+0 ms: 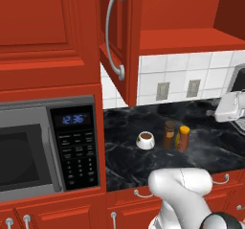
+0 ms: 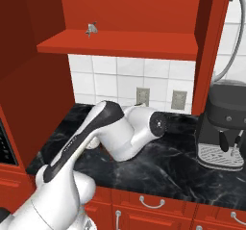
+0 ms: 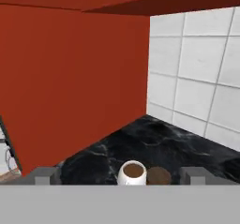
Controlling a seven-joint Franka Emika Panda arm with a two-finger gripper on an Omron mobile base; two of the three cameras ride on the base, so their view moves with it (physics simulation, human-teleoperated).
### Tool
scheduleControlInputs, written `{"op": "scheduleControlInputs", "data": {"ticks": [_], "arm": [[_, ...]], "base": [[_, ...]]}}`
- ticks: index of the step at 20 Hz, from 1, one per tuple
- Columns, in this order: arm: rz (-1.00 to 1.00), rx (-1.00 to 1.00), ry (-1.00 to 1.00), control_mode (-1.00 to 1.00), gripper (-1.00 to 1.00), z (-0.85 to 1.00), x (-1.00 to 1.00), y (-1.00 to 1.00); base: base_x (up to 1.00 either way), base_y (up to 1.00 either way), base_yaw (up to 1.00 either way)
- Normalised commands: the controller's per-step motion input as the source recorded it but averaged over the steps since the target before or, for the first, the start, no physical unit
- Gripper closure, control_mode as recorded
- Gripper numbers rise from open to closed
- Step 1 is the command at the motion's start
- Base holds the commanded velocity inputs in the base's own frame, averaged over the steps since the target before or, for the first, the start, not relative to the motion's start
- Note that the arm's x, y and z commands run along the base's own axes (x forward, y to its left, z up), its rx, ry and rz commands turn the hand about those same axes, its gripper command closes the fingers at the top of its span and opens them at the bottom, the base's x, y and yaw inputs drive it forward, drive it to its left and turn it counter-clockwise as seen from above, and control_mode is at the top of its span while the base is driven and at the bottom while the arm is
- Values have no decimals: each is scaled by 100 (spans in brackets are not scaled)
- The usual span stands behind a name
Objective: Pick the cinnamon and honey bottle from the cabinet and place them next to the mug.
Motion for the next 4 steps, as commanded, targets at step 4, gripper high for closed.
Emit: {"op": "scheduleControlInputs", "data": {"ticks": [4], "arm": [[-14,0,0,-100,-100,87,-70,55]], "base": [[0,0,0]]}}
